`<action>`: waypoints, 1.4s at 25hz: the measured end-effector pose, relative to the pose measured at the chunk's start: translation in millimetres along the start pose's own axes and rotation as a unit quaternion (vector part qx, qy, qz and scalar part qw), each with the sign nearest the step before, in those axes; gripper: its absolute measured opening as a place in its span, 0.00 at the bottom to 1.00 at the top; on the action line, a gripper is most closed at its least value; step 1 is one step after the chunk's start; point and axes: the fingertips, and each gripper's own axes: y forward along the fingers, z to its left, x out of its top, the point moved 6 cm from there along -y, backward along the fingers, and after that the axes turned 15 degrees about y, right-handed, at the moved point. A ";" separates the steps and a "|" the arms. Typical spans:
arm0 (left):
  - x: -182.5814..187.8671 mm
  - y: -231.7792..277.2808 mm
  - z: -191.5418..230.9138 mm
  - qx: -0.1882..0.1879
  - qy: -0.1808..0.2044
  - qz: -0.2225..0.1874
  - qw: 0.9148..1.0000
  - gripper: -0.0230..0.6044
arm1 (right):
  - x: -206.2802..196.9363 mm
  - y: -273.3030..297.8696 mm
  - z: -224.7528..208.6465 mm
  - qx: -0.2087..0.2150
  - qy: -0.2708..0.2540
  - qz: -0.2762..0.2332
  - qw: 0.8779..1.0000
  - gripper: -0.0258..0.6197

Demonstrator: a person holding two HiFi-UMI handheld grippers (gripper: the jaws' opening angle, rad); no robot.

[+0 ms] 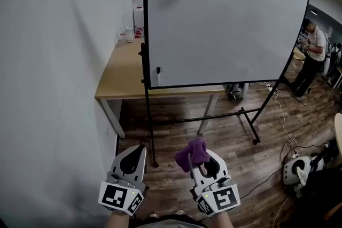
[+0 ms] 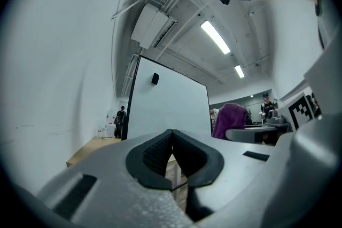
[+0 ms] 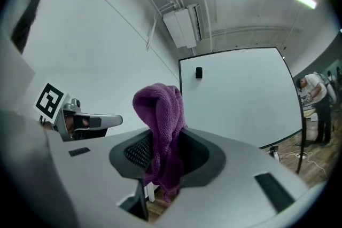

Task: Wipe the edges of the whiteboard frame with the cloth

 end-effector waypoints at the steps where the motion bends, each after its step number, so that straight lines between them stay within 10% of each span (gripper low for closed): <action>1: 0.7 1.8 -1.1 0.000 0.001 0.000 1.000 0.06 | 1.4 -0.7 -1.2 0.007 -0.001 -0.001 1.000 0.23; 22: 3.4 46.1 -39.5 0.010 0.011 -0.005 1.000 0.06 | -2.7 -5.9 -55.8 0.000 -0.015 0.036 0.999 0.24; 35: -20.4 103.0 23.6 0.020 0.012 -0.008 1.000 0.06 | -7.9 86.3 -79.8 -0.004 0.001 0.032 0.999 0.24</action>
